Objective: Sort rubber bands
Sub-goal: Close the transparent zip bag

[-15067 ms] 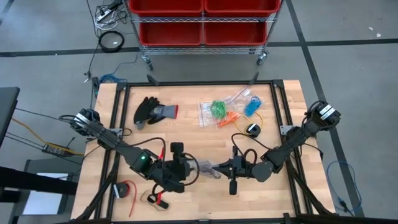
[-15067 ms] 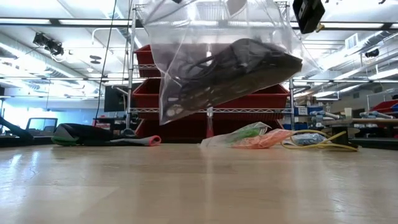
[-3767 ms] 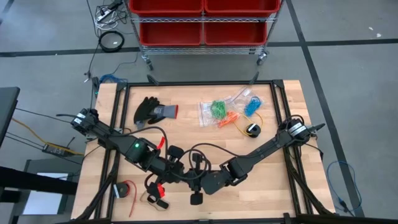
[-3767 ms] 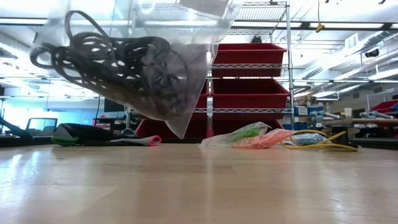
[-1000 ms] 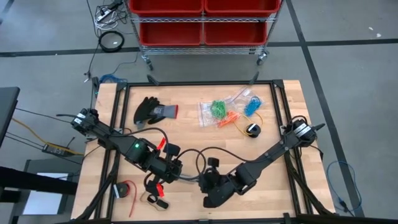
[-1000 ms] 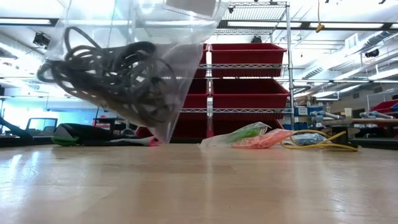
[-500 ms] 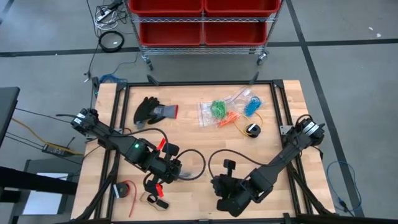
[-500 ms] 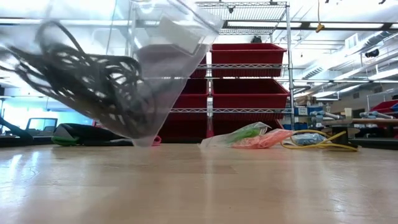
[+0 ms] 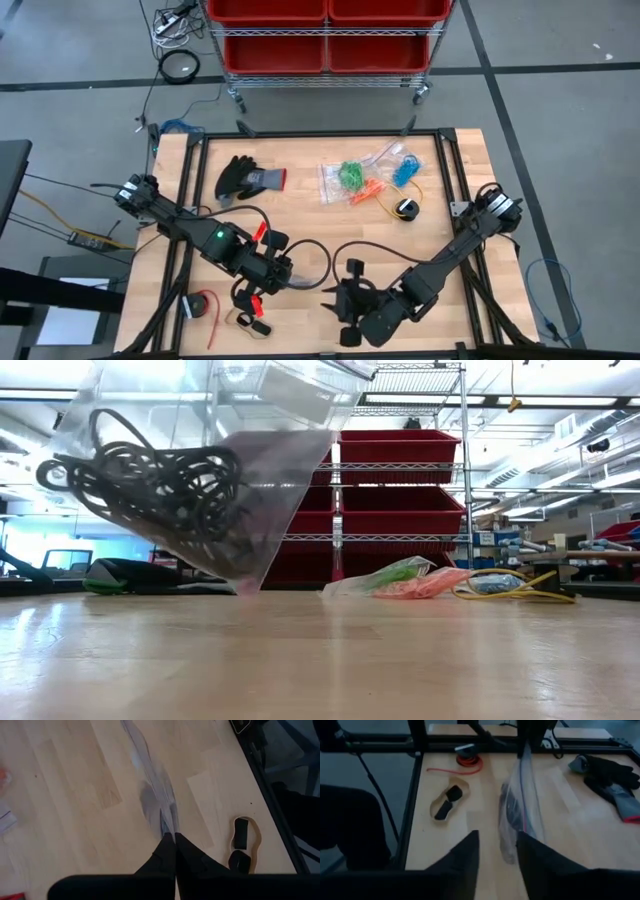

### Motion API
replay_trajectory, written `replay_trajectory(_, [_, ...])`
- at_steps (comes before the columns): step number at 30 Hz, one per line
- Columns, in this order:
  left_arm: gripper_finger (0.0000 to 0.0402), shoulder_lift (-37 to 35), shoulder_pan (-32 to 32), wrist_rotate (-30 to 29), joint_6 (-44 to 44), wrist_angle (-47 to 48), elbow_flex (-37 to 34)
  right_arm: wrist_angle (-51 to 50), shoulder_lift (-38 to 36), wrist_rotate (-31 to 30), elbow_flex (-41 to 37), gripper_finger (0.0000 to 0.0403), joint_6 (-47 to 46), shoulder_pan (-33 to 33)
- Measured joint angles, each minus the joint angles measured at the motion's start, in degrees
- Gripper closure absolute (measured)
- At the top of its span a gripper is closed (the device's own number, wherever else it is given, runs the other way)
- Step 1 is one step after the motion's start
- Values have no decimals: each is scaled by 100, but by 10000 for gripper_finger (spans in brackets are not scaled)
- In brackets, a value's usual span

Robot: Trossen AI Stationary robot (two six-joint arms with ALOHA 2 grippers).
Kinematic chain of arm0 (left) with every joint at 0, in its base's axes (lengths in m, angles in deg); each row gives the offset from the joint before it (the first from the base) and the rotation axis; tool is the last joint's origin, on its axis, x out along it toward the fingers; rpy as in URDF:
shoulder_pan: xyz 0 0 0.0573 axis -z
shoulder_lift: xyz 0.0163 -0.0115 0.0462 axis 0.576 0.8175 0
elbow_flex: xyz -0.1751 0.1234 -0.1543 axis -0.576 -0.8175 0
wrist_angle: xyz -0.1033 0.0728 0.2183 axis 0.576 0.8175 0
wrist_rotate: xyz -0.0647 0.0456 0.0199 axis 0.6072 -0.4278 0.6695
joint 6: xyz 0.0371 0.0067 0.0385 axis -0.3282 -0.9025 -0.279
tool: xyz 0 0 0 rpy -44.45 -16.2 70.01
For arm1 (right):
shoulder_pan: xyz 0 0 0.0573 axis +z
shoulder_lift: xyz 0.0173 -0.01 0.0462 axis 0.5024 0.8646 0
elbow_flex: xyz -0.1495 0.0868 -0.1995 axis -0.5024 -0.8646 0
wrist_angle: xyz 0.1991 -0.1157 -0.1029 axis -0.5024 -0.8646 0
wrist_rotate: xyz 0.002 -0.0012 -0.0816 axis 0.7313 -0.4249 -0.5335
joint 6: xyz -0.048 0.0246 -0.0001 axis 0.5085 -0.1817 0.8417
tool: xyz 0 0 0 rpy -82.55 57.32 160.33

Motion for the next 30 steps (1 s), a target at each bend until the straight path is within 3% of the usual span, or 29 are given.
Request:
replay_trajectory(5, [401, 0, 2, -2, -5, -56, 0, 109, 102, 15, 2, 227, -29, -164])
replay_trajectory(9, [401, 0, 33, -6, -60, -223, 0, 227, 169, 211, -4, 212, -86, -284])
replay_trajectory(15, [401, 0, 65, -4, -170, -312, 0, 644, 318, 477, -48, 221, 138, -430])
replay_trajectory(30, [401, 0, 130, -9, -192, -394, 0, 525, 554, 475, -48, 258, 204, -798])
